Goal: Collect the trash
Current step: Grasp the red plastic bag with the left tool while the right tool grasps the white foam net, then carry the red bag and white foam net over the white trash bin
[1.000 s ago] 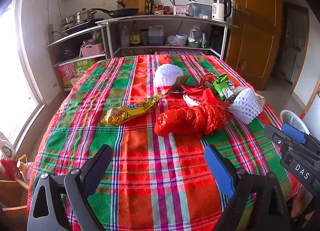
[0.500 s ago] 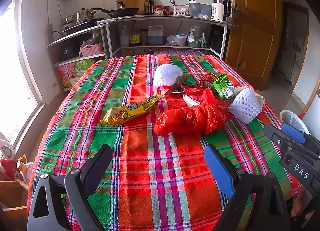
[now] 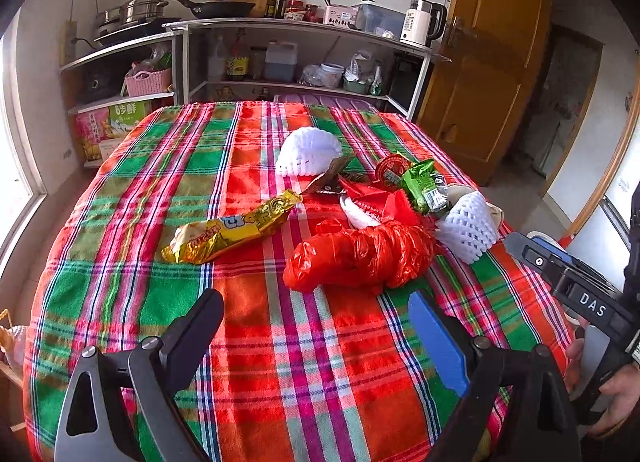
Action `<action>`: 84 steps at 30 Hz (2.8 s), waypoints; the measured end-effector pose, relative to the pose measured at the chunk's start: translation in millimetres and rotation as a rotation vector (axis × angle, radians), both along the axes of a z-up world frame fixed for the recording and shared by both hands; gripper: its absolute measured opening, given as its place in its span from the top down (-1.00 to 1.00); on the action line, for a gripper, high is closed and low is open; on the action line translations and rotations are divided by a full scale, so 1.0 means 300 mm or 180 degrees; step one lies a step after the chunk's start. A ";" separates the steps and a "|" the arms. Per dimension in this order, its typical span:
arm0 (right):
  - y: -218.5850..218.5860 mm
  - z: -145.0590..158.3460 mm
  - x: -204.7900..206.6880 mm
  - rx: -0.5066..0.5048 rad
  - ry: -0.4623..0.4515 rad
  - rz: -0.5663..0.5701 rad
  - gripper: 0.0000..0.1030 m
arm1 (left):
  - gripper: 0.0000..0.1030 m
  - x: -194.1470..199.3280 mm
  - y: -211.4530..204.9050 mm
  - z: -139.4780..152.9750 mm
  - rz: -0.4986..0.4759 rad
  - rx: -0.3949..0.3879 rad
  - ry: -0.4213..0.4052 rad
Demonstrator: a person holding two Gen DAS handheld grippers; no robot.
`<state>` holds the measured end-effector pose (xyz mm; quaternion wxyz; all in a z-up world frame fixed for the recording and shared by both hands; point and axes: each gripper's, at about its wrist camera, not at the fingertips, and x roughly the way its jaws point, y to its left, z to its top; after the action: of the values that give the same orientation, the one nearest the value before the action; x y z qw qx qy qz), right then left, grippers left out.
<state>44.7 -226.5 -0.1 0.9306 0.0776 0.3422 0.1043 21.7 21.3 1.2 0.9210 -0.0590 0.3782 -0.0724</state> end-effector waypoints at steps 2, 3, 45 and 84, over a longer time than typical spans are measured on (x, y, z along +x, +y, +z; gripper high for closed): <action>-0.008 -0.012 0.040 0.0069 0.0051 0.0045 -0.32 | -0.83 0.025 -0.011 0.006 -0.0114 0.0048 -0.0039; -0.013 -0.021 0.062 0.0125 0.0092 0.0079 -0.32 | -0.83 0.040 -0.018 0.003 -0.0141 0.0102 -0.0042; -0.011 -0.104 0.278 0.0079 0.0608 0.0362 0.29 | -0.37 0.212 -0.147 -0.061 -0.0977 0.0315 0.0107; -0.112 0.085 0.070 0.0159 0.0071 0.0095 0.75 | -0.09 0.107 -0.185 0.130 -0.1011 0.0226 -0.0339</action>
<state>65.6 -260.0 25.5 0.9228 0.0969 0.3509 0.1258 54.0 -34.3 40.3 0.9182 0.0380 0.3357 -0.2066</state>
